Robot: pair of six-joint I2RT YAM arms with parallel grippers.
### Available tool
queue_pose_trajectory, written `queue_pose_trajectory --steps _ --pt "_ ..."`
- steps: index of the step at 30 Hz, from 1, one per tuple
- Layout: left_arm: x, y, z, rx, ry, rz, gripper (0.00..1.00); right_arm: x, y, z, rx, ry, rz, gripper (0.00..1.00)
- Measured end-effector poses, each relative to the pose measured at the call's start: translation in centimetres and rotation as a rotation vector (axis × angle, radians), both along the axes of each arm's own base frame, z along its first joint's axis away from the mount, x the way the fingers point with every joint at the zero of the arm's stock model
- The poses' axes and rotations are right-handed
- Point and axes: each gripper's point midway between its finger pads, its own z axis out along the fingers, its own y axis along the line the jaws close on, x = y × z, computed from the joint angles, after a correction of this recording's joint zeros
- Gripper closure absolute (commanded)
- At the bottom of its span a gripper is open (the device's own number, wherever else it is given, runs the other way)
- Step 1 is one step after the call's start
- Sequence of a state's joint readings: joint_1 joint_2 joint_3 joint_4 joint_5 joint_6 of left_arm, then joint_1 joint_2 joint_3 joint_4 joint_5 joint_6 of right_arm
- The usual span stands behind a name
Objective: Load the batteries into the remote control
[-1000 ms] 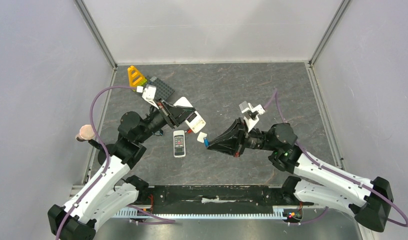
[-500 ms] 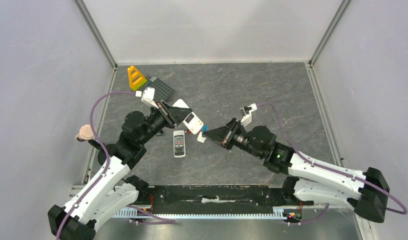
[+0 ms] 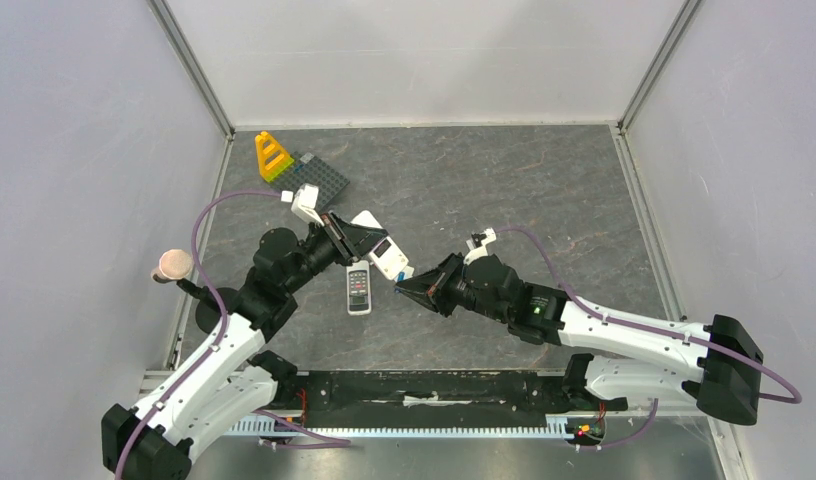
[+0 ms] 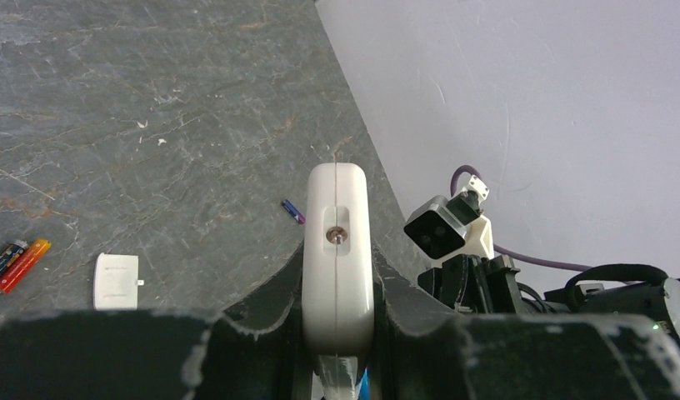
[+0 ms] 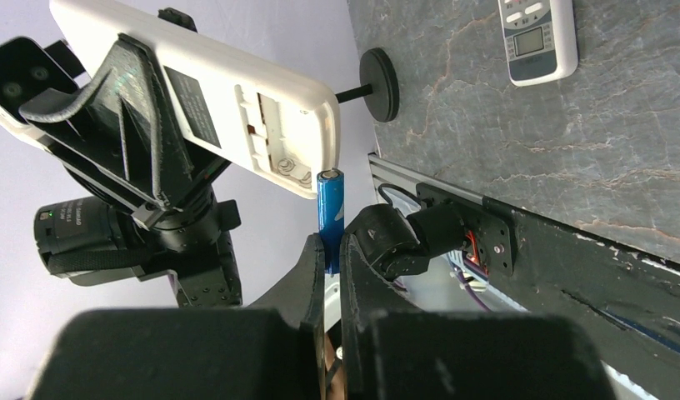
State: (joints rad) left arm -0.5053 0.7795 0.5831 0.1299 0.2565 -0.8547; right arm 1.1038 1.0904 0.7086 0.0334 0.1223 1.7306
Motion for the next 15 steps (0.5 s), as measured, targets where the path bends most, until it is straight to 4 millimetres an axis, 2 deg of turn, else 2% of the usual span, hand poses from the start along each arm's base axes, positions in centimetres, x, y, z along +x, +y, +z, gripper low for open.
queue_pose_trajectory --steps 11,15 --pt "-0.36 0.19 -0.09 0.017 -0.040 -0.008 0.98 0.18 -0.05 0.04 0.014 0.029 -0.039 1.00" --pt "-0.41 0.30 -0.25 0.033 -0.055 -0.009 0.98 0.34 0.56 0.00 0.012 0.042 -0.040 1.00"
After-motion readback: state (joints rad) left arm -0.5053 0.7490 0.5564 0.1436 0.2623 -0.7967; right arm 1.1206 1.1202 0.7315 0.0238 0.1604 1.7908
